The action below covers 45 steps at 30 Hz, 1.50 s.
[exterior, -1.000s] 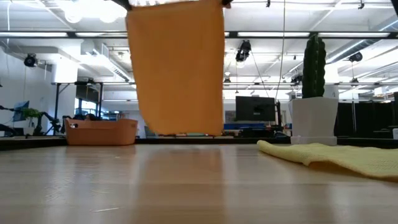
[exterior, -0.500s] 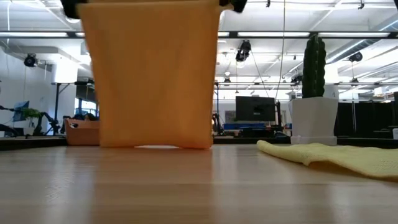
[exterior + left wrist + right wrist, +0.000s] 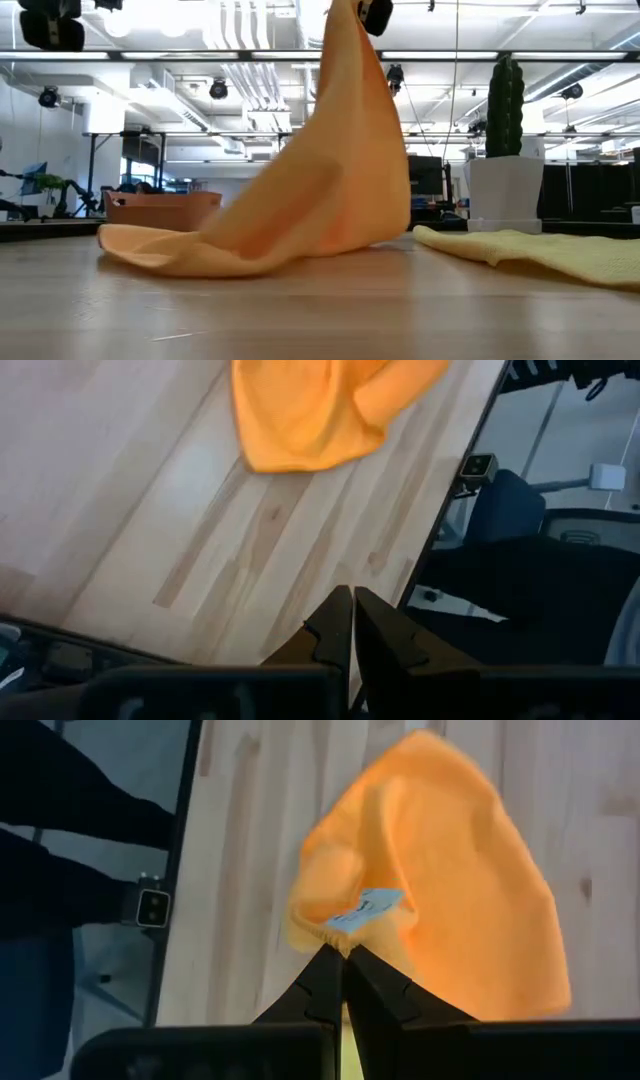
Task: Roll microfiber towels into tight, uniform cylinder then place into a basket
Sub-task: Fold the orange towel
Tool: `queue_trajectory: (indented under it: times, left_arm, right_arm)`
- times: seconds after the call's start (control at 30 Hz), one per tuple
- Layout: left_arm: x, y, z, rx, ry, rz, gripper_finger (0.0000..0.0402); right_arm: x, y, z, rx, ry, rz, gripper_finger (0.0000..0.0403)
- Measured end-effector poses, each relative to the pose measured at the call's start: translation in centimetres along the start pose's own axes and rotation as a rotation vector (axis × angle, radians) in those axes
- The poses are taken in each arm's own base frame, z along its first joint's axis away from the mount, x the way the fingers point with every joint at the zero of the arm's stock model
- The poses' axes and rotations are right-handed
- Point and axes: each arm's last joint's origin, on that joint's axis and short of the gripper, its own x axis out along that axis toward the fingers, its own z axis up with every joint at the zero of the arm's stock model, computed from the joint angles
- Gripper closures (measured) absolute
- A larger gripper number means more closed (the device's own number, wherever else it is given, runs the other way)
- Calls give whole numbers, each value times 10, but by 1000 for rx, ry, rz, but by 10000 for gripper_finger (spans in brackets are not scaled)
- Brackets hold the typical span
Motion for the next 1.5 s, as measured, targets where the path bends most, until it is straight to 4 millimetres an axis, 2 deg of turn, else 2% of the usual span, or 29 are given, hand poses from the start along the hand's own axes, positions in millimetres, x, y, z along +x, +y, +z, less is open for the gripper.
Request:
queue_trajectory:
  times: [0.17, 0.3, 0.47, 0.57, 0.67, 0.8, 1.03, 1.13, 1.27, 1.5]
  left_arm:
    - [-1, -5, 9, 93, -80, -68, 401]
    - [-8, -18, 31, 235, -300, -177, 401]
    - [-23, -36, 62, 401, -596, -270, 401]
    - [-21, -40, 78, 442, -657, -288, 400]
    - [-12, -40, 92, 464, -631, -291, 383]
    - [4, -36, 110, 541, -583, -260, 334]
    - [29, -30, 126, 595, -406, -392, 232]
    - [41, -22, 127, 632, -322, -358, 203]
    - [62, -9, 131, 728, -245, -277, 186]
    - [100, 16, 132, 835, -161, -235, 185]
  right_arm:
    - [-7, -3, 6, -12, -53, -4, 394]
    - [-17, -10, 13, 3, -110, -37, 394]
    - [-44, -27, 25, 51, -226, -129, 394]
    - [-63, -35, 30, 65, -293, -159, 394]
    - [-80, -42, 34, 76, -346, -177, 394]
    - [-95, -44, 37, 61, -391, -192, 394]
    - [-100, -41, 34, 75, -368, -189, 394]
    - [-101, -41, 31, 86, -344, -190, 394]
    - [-100, -40, 31, 106, -344, -185, 394]
    - [-101, -40, 31, 126, -346, -180, 394]
